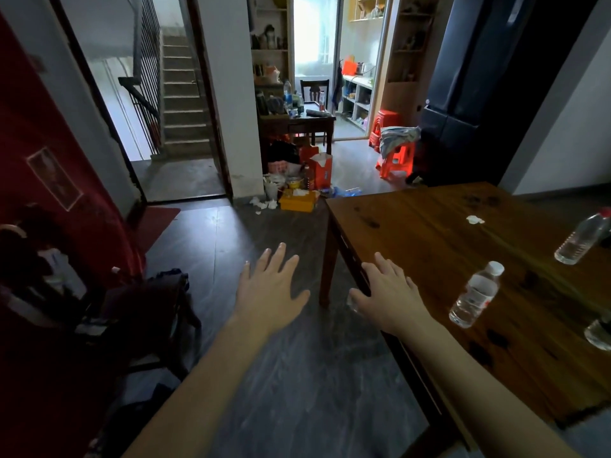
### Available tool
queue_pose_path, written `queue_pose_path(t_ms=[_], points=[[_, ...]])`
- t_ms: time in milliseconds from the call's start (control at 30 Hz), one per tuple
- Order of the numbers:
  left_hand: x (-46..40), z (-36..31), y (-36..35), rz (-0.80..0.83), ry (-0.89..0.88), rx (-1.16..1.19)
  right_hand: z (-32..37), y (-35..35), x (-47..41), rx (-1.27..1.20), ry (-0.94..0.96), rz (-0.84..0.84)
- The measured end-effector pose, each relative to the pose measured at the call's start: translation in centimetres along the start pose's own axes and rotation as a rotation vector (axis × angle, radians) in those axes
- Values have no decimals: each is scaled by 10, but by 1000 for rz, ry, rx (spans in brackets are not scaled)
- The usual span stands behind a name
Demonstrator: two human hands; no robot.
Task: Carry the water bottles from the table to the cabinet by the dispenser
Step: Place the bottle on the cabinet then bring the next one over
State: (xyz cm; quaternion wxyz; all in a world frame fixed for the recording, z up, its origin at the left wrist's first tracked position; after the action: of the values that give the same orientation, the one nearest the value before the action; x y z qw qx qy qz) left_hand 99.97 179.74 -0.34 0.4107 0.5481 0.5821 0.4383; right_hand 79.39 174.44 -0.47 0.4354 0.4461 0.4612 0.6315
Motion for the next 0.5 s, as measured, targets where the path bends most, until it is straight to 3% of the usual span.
queue_pose_path(t_ms=[233, 500], points=[[-123, 28, 8, 5, 13, 3, -5, 3, -112, -27, -62, -41], [-265, -5, 10, 56, -109, -31, -22, 34, -227, -50, -150, -82]])
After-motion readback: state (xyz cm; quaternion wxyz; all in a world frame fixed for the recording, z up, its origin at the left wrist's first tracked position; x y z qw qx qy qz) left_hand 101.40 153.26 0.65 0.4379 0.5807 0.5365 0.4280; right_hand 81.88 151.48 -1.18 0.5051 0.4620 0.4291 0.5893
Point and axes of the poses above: each hand's wrist, its own x-axis away from the middle knuckle, its own y-axis out of the back of the hand, z = x × y, the point moved 2 cm from there along -x, towards the middle knuckle, and after that the axes turned 9 degrees about x, right-handed, at the moved point
